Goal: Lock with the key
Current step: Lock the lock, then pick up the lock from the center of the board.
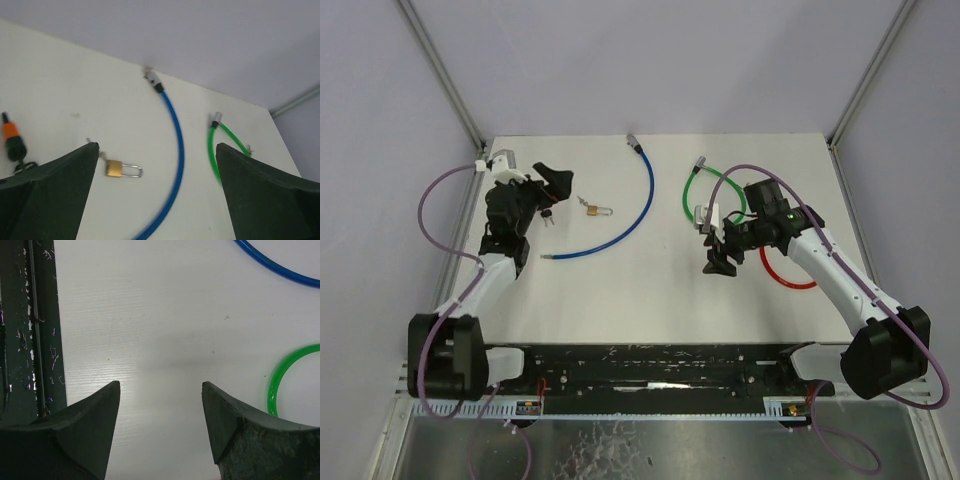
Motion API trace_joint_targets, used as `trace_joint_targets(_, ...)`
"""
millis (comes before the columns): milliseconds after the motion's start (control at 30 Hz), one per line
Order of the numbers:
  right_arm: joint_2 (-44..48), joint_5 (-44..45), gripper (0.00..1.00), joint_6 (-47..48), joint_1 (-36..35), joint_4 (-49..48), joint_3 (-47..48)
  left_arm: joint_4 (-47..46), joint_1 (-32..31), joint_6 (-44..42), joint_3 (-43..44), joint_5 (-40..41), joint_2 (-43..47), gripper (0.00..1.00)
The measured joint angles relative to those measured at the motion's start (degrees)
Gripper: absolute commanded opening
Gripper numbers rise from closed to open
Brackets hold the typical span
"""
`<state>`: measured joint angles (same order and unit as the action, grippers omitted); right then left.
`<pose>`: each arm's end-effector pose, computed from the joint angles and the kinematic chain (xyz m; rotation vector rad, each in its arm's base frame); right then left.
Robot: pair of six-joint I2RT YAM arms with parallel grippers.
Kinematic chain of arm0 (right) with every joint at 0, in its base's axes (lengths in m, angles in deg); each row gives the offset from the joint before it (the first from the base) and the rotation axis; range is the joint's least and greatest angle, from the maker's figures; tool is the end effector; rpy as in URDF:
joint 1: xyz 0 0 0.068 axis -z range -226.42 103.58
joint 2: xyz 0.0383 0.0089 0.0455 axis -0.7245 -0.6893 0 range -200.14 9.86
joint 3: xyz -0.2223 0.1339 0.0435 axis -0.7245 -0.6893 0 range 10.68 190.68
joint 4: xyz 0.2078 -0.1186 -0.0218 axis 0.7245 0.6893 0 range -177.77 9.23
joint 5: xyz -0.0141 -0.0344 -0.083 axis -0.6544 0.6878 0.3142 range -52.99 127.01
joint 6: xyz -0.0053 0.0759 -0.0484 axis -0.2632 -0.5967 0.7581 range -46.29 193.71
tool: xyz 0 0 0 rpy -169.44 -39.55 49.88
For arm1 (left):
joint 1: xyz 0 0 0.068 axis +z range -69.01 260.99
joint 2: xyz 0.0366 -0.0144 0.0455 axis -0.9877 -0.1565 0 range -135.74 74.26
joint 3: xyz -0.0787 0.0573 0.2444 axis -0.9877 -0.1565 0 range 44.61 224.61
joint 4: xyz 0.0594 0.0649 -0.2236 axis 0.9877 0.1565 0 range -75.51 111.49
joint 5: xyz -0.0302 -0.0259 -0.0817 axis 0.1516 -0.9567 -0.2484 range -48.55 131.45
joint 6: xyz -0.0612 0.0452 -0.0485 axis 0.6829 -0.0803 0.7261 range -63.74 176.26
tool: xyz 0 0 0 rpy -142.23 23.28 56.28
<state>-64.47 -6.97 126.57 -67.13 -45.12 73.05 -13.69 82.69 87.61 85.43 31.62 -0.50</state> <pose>0.2213 0.1434 0.2631 -1.5913 1.6408 0.6793 0.3240 -0.0041 0.2688 -0.3554 1.6601 -0.5323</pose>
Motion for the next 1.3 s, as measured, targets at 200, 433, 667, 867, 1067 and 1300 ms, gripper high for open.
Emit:
trace_joint_targets(200,0.0,0.6,0.72,-1.5,0.3,-1.3,0.0,-5.9,-6.4,-4.5,-7.5,5.4,13.4,1.00)
trace_joint_targets(433,0.0,1.0,0.72,-2.3,1.2,-2.0,-0.1,-11.0,-5.7,-0.9,-12.7,3.5,7.5,0.97)
trace_joint_targets(667,0.0,1.4,0.72,-3.3,1.4,-2.7,-0.3,5.2,-20.7,-9.7,3.4,12.6,-0.9,0.88)
trace_joint_targets(867,-1.0,2.7,0.73,-9.3,3.2,-7.1,-1.5,17.9,-29.2,-16.3,16.5,19.0,-15.1,0.81)
trace_joint_targets(1067,-1.8,7.4,0.73,-23.2,6.4,-17.2,-5.6,28.2,-32.2,-19.9,23.6,20.0,-25.5,0.74)
trace_joint_targets(1300,-6.9,12.1,0.71,-34.7,6.8,-21.4,-4.8,35.8,-32.6,-23.1,35.3,19.3,-36.3,0.50)
